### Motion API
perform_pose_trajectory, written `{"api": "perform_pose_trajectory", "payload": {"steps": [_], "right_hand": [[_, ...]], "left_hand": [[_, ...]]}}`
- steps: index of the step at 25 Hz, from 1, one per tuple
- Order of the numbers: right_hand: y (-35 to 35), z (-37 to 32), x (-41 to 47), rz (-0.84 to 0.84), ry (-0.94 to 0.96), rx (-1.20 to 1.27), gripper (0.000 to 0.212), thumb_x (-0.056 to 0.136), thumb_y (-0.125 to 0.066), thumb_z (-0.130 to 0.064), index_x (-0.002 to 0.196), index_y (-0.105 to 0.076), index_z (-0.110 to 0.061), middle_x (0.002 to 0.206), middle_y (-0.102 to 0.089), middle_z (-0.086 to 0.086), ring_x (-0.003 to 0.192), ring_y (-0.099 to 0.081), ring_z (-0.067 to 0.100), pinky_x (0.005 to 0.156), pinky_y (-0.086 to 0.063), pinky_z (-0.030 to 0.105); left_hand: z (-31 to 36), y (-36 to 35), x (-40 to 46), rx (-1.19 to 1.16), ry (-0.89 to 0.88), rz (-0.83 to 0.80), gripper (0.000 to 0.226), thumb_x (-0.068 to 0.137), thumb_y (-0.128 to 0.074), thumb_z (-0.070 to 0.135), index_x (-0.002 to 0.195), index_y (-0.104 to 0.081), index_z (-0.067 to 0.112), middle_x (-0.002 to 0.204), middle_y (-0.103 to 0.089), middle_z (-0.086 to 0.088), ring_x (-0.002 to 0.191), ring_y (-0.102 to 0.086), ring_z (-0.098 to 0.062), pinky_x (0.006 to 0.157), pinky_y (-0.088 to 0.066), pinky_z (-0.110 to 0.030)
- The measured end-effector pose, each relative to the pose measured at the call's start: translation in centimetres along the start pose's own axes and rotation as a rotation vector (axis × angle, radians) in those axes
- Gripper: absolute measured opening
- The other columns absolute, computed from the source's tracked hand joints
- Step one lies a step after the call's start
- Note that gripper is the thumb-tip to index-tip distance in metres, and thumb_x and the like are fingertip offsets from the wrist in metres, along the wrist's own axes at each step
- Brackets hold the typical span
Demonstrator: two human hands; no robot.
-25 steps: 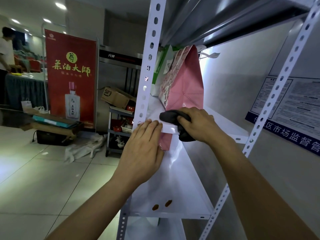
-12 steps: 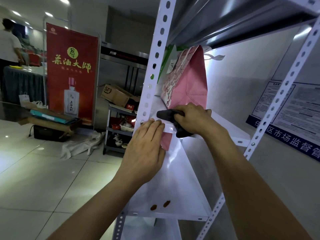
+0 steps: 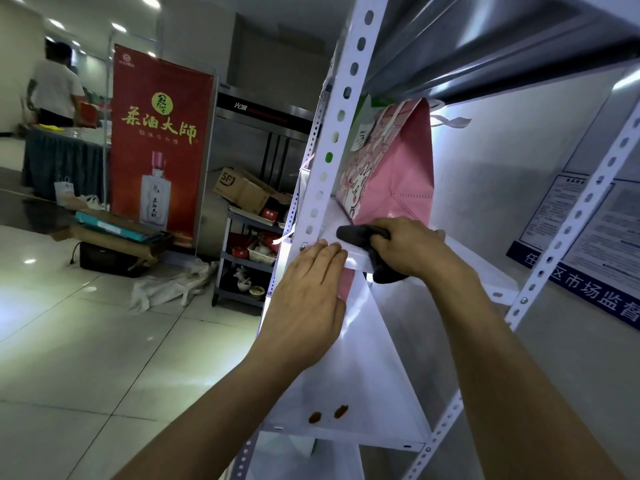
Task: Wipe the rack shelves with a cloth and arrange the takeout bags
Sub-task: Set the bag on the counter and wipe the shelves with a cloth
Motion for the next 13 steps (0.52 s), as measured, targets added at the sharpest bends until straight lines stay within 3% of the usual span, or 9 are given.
{"api": "perform_pose_trajectory", "payload": {"steps": [4,7,10,13], "right_hand": [[-0.9,-1.2,-1.2,0.066,0.021,0.065,0.03,0.095,-0.042,-0.037,0.116,-0.062,-0.04,0.102,-0.063,-0.006,0.096,-0.057,0.023,0.091,-0.048,0.046],[-0.2,1.5,-1.1,0.028,-0.128,0.04,0.023,0.095,-0.043,-0.035,0.11,-0.06,-0.04,0.102,-0.062,-0.002,0.092,-0.054,0.024,0.095,-0.048,0.047],[0.8,6.3,-2.1,-0.023,-0.316,0.009,0.033,0.098,-0.043,-0.033,0.126,-0.06,-0.033,0.121,-0.064,0.008,0.104,-0.057,0.031,0.101,-0.046,0.05],[1.3,8.3,-2.8,-0.035,-0.406,0.014,0.034,0.099,-0.045,-0.031,0.129,-0.061,-0.029,0.119,-0.064,0.011,0.108,-0.058,0.033,0.101,-0.046,0.052]], "left_hand": [[0.2,0.0,0.1,0.005,-0.019,0.039,0.052,0.092,-0.039,0.02,0.137,-0.053,-0.002,0.14,-0.056,-0.019,0.136,-0.047,-0.034,0.117,-0.034,-0.046],[-0.1,-0.3,0.1,-0.019,-0.002,0.042,0.051,0.09,-0.047,0.013,0.14,-0.051,0.001,0.142,-0.054,-0.017,0.137,-0.046,-0.032,0.117,-0.034,-0.046],[-0.3,-0.3,0.0,-0.048,0.004,0.041,0.053,0.088,-0.051,0.011,0.14,-0.05,0.003,0.143,-0.054,-0.015,0.137,-0.045,-0.031,0.118,-0.032,-0.044],[-0.2,-0.4,0.1,-0.046,-0.016,0.052,0.053,0.085,-0.057,0.008,0.138,-0.052,0.001,0.141,-0.054,-0.015,0.136,-0.046,-0.032,0.117,-0.031,-0.044]]}}
Point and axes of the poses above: each hand's wrist, its own x-axis towards the middle knuckle, its own y-axis out of the back of the hand, z = x × y, the point moved 3 cm from there along x, towards the middle knuckle
